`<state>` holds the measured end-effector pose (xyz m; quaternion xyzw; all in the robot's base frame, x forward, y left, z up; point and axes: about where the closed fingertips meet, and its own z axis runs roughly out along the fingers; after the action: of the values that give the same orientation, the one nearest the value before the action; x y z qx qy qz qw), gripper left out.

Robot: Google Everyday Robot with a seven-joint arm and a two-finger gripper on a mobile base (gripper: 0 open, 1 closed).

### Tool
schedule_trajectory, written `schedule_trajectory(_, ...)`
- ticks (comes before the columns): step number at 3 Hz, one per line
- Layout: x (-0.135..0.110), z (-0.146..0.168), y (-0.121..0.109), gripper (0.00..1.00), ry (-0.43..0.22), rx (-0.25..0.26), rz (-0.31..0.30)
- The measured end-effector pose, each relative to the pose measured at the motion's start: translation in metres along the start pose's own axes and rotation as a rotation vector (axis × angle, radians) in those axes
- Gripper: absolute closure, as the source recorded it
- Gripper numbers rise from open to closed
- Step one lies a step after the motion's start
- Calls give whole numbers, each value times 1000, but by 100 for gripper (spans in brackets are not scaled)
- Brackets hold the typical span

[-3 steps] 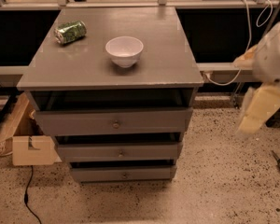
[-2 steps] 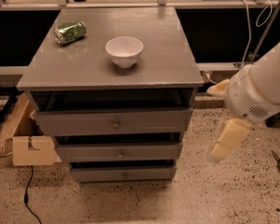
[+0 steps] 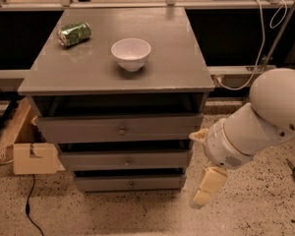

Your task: Open bottom drawer

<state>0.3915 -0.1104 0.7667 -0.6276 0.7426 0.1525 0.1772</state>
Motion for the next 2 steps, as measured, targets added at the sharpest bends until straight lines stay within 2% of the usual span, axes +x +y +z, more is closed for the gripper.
schedule_trajectory(1,0,0,0,0,0,0,0)
schedule_trajectory(2,26,38,-2,0,-9,-22,26)
